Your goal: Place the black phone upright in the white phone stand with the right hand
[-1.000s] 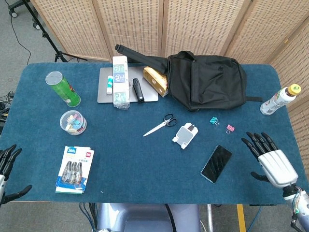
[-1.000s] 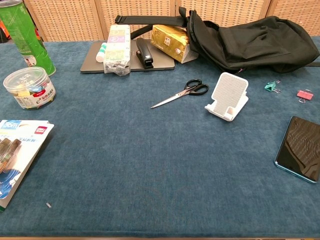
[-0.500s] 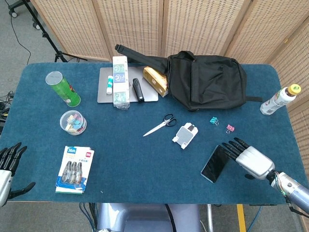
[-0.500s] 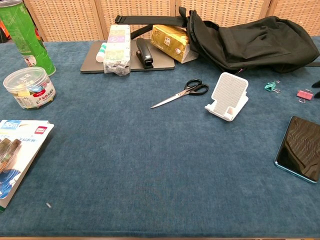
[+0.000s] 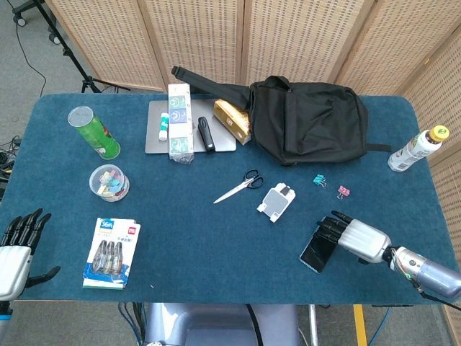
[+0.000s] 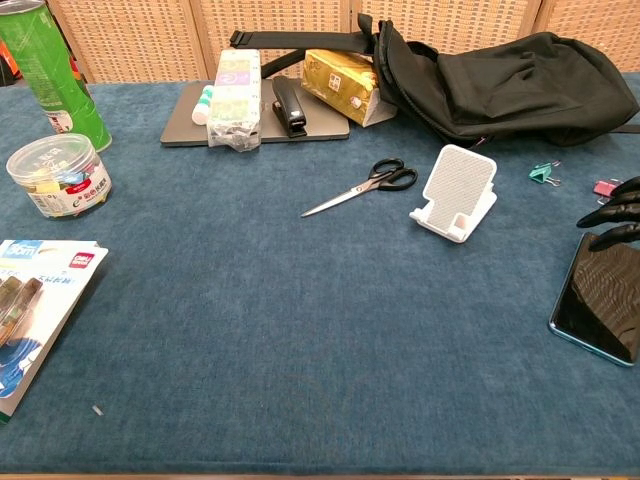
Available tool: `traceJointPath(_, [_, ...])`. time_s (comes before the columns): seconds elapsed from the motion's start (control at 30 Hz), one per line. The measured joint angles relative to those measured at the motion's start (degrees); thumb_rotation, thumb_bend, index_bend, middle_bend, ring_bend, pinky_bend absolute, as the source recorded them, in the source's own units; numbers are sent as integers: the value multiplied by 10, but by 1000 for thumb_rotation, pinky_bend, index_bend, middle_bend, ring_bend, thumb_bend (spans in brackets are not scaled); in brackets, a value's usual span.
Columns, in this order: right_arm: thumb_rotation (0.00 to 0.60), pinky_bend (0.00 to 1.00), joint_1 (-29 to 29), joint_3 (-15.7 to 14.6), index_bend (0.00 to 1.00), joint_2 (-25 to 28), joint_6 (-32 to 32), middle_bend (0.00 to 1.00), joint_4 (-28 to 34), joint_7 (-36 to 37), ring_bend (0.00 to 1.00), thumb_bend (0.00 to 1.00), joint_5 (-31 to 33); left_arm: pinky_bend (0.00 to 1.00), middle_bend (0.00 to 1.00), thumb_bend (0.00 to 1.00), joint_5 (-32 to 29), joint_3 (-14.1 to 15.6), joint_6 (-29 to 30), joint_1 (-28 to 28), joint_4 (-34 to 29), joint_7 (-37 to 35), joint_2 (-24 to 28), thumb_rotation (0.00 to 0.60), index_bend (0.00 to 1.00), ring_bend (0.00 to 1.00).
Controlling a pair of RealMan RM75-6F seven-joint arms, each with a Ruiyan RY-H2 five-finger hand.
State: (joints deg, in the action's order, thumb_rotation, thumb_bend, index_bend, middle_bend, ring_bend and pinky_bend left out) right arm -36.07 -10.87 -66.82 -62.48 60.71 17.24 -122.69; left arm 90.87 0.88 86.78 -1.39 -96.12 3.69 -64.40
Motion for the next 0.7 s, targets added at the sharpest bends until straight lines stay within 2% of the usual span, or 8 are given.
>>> traceJointPath(0.37, [600,0,-18,-40,84,-92,-76,0,-119,62,0,2,-16,0,0,0,-8,-1,-8,-5,2,6,-4,600,0,0])
traceJointPath(0.7, [600,21,-29,-63,84,-106,-68,5,-116,76,0,5,5,0,0,0,-7,0,-7,-6,4,2,-3,600,0,0])
